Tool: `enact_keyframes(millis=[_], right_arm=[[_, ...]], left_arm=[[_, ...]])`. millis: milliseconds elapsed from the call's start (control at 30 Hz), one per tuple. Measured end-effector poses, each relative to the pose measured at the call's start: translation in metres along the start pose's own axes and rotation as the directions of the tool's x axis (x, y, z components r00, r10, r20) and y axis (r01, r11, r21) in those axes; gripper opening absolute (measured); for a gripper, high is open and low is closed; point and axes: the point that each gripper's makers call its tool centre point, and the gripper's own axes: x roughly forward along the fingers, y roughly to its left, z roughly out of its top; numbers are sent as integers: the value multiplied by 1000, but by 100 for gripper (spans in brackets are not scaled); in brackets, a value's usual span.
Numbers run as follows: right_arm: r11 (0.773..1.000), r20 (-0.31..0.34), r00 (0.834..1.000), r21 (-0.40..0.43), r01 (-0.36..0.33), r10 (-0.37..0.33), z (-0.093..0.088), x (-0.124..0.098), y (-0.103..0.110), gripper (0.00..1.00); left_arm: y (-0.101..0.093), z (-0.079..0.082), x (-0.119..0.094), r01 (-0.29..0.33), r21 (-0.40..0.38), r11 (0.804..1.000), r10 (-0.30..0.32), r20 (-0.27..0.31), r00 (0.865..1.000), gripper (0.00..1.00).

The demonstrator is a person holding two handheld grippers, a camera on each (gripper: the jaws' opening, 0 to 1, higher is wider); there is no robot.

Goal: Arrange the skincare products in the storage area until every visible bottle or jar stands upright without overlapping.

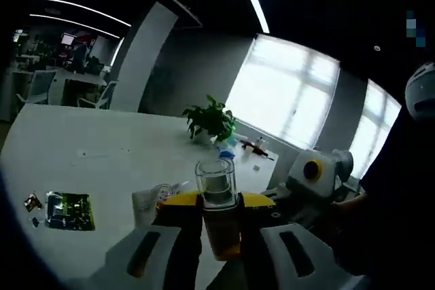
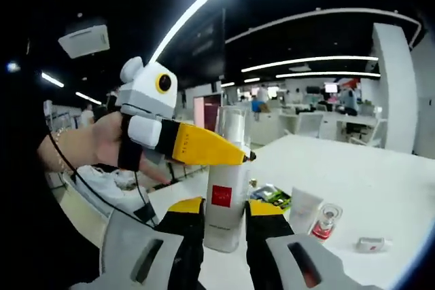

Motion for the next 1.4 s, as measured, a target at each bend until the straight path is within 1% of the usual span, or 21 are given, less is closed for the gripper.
enact_keyframes(millis=[33,100,233,300,433,567,600,633,667,700,733,867,900,933,967,1000,1033,1167,1267,1367,1400], right_arm=[[1000,-6,1000,-7,-7,7,-1,-1,-2,16],[997,-11,997,-16,-79,79,-3,-6,0,16],[976,-50,978,-76,-206,203,-1,-18,7,17],[965,-44,970,-96,-243,240,5,-23,8,17],[949,-32,953,-89,-303,301,17,-28,8,19],[911,6,913,-78,-405,407,32,-32,21,21],[894,19,895,-60,-444,446,36,-34,26,20],[895,39,895,-46,-444,445,39,-33,25,19],[887,39,887,-42,-459,461,39,-34,27,20],[878,22,878,-39,-477,478,37,-34,29,20],[878,13,878,-47,-477,478,35,-33,29,20],[844,30,844,-49,-535,536,36,-36,41,13],[845,32,845,-48,-532,534,36,-36,41,13],[837,39,836,-41,-546,547,36,-37,43,12],[834,38,833,-47,-550,552,36,-38,43,12],[840,48,841,-102,-532,539,35,-36,42,11],[838,48,839,-112,-534,541,35,-36,42,11],[839,96,833,-65,-540,544,35,-38,40,10],[842,95,837,-76,-534,539,36,-38,39,10],[849,110,842,-79,-522,528,39,-38,35,10],[850,111,843,-84,-520,526,39,-38,34,10]], left_arm=[[-3,1,0,15,16,1000,-15,-4,1000,14],[-9,5,0,55,53,997,-54,-16,998,14],[-24,6,-1,144,140,980,-134,-78,988,14],[-37,5,2,180,161,970,-164,-108,981,14],[-46,1,1,248,185,951,-226,-133,965,14],[-58,0,-2,310,184,933,-287,-143,947,14],[-61,-1,-2,325,186,927,-300,-150,942,14],[-63,-2,-2,335,189,923,-309,-153,939,14],[-64,-2,-3,341,192,920,-315,-156,936,14],[-66,0,-2,349,191,918,-323,-151,934,14],[-68,0,-3,358,190,914,-333,-151,931,14],[-71,2,-5,374,206,904,-349,-152,925,14],[-73,2,-6,388,205,899,-361,-156,919,14],[-73,2,-6,391,213,896,-363,-157,918,14],[-74,1,-7,397,213,893,-368,-163,915,14],[-74,1,-7,394,226,891,-364,-164,917,14],[-73,0,-7,392,235,889,-360,-169,917,14],[-72,0,-6,394,231,890,-363,-165,917,14],[-71,1,-5,389,235,891,-360,-156,920,15],[-66,3,-2,363,213,907,-343,-127,931,17],[-59,6,1,323,215,922,-309,-97,946,20]])
